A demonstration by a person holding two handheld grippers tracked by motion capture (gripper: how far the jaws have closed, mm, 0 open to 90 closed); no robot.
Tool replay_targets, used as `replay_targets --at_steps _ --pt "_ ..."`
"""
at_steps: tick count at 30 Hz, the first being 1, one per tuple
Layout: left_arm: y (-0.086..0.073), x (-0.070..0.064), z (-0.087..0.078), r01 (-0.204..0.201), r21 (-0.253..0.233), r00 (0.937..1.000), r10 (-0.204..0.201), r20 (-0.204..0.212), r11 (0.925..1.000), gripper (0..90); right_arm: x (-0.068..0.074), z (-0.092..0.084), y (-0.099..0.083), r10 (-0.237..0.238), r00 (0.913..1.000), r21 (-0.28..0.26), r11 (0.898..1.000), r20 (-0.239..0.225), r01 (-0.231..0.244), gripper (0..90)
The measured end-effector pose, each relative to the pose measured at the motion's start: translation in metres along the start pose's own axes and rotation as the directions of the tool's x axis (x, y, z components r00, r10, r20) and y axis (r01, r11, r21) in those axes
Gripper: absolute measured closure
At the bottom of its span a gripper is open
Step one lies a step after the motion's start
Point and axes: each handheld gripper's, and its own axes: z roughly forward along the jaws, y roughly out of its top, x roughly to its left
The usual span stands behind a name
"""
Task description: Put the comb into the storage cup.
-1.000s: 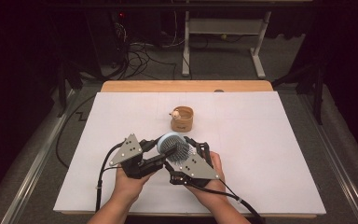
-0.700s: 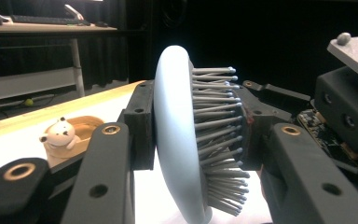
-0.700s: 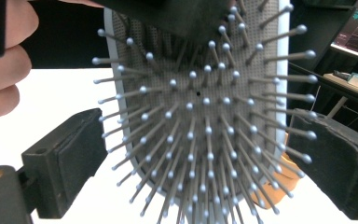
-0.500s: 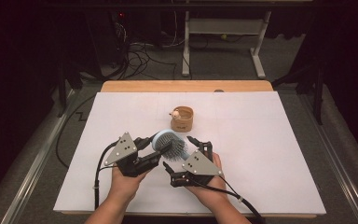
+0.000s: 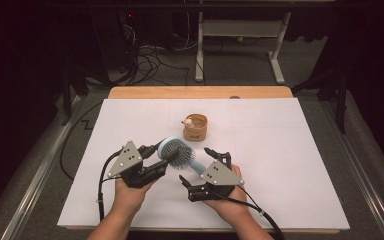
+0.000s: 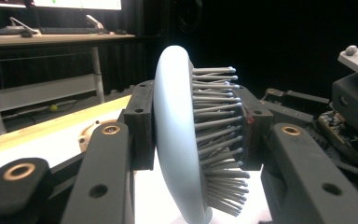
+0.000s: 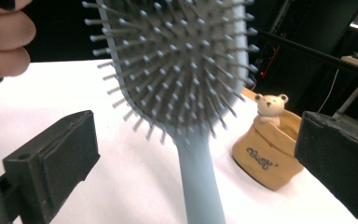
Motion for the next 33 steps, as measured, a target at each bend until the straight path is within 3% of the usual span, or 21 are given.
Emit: replay_targets --at_steps 11,18,27,33 --pt "0.001 0.011 -0.011 -0.006 -0.015 0.9987 0.005 -0.050 0.9999 58.6 -0.012 -0.011 -0.008 0.024 0.9996 0.009 1.000 0.016 -0.024 0.5" --pt "0.001 0.021 -0.017 0.018 -0.020 0.9963 -0.020 -0.083 0.9996 58.5 -0.026 -0.019 -0.018 0.048 0.9982 0.019 0.999 0.037 -0.049 0.5" --pt "0.000 0.029 -0.022 0.025 -0.015 0.9930 -0.027 -0.115 0.9996 58.5 -0.054 -0.037 -0.039 0.105 0.9897 0.041 0.993 0.097 -0.110 0.5" --pt "0.000 0.034 -0.026 0.032 -0.017 0.9906 -0.034 -0.133 0.9993 58.5 -0.065 -0.046 -0.047 0.132 0.9836 0.040 0.990 0.122 -0.138 0.5"
